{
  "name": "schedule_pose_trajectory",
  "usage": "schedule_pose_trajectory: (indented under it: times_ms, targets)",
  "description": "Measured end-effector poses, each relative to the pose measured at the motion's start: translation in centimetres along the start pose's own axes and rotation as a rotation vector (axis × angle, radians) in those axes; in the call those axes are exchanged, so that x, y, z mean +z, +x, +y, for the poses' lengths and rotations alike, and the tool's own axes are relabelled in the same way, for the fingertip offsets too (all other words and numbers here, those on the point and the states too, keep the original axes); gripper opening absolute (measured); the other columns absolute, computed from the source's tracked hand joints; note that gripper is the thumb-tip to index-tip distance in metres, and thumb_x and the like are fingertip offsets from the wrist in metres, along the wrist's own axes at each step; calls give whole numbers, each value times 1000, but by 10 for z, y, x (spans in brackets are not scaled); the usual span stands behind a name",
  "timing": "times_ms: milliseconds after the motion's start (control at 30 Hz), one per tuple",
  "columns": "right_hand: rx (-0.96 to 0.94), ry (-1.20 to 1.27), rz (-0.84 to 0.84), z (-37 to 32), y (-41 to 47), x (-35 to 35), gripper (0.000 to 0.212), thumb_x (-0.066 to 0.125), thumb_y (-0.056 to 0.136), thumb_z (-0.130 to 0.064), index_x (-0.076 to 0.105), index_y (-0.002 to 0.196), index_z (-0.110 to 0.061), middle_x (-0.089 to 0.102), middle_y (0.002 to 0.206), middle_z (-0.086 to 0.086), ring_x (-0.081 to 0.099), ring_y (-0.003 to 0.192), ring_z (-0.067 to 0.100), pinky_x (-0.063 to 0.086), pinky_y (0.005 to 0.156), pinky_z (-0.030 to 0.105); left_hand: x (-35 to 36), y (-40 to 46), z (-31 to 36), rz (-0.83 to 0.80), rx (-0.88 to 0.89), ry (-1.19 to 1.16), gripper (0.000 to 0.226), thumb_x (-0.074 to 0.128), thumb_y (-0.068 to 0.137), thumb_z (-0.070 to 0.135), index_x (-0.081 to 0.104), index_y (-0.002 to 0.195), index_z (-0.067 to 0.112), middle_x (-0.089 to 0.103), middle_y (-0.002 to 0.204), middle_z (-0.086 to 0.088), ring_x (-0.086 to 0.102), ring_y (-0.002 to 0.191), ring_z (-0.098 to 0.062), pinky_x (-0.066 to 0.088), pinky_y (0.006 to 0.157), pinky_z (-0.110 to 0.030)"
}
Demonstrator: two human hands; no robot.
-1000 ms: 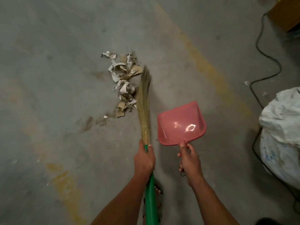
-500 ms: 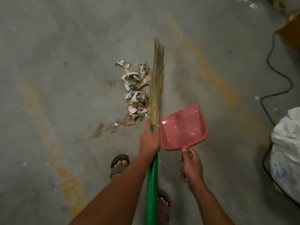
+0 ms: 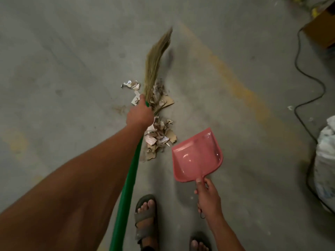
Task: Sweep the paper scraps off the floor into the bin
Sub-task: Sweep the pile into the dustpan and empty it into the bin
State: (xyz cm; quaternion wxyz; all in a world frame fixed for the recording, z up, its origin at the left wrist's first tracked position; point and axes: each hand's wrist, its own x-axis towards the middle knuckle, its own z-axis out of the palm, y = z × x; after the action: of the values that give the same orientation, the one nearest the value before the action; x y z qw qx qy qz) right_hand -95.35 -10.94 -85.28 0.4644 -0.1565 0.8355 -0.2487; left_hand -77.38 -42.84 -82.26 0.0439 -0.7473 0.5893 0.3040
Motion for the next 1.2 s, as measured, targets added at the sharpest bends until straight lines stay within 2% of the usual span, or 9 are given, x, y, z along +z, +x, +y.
schedule_pose_trajectory:
  times_ms: [67, 167, 300, 433, 600, 767, 867, 1033, 1200]
  targets:
    - [24, -8, -1, 5, 0, 16, 36, 54, 98, -65, 68, 105, -32, 75, 84, 1, 59, 49, 10, 49, 55, 34, -4, 20, -4, -54, 17, 78, 69, 44, 96, 22, 24, 161, 33, 66, 120, -23, 66, 106, -44, 60, 90, -49]
    - [73, -3, 18, 6, -4, 32, 25, 54, 103, -57, 68, 100, -36, 73, 79, 3, 58, 46, 16, 46, 44, 30, 0, 27, -19, -203, 50, 259, 72, 51, 90, 19, 34, 158, 30, 66, 120, -19, 66, 109, -40, 59, 92, -48]
    - [100, -61, 21, 18, -10, 43, 29, 55, 101, -58, 69, 109, -33, 75, 77, -1, 61, 49, 12, 48, 50, 32, 6, -21, -53, -307, 66, 327, 64, 52, 91, 17, 42, 152, 33, 56, 95, -9, 67, 99, -35, 59, 83, -44]
    - [119, -106, 8, 19, -20, 41, 32, 55, 102, -57, 68, 117, -31, 76, 86, -1, 60, 50, 7, 45, 50, 27, 0, -77, -87, -332, 56, 341, 68, 50, 93, 22, 36, 157, 40, 64, 114, -13, 68, 105, -36, 59, 85, -43]
    - [83, -131, -18, 25, -25, 36, 35, 59, 102, -51, 70, 121, -24, 78, 90, 5, 59, 45, 2, 49, 62, 32, -17, -119, -111, -201, 49, 205, 68, 46, 100, 41, 19, 163, 46, 67, 120, -17, 67, 104, -39, 57, 81, -43]
    - [3, -133, -55, 27, -24, 31, 65, 52, 84, -74, 69, 127, -28, 79, 104, 6, 61, 55, 7, 49, 65, 32, -33, -111, -108, -3, 52, 22, 64, 46, 103, 44, 23, 162, 43, 68, 119, -22, 66, 103, -43, 58, 84, -47]
    - [6, -109, -52, 33, -24, 29, 40, 60, 98, -59, 70, 125, -30, 78, 96, 4, 59, 51, 4, 48, 67, 34, -39, -82, -103, 43, -6, 22, 64, 43, 104, 42, 20, 163, 43, 67, 120, -23, 65, 98, -42, 58, 83, -47]
    - [-28, -103, -63, 53, -27, 26, 27, 61, 103, -47, 70, 122, -31, 75, 89, 1, 55, 44, -1, 42, 59, 27, -43, -31, -104, -8, -147, 131, 84, 54, 96, 21, 12, 168, 34, 58, 137, -23, 60, 123, -45, 53, 98, -51]
    - [-8, -86, -34, 80, -25, 33, 33, 60, 100, -58, 70, 119, -33, 74, 79, 1, 56, 46, 6, 46, 61, 34, -13, -16, -135, -62, -124, 300, 60, 46, 96, 17, 39, 154, 27, 61, 122, -18, 64, 115, -41, 53, 92, -48]
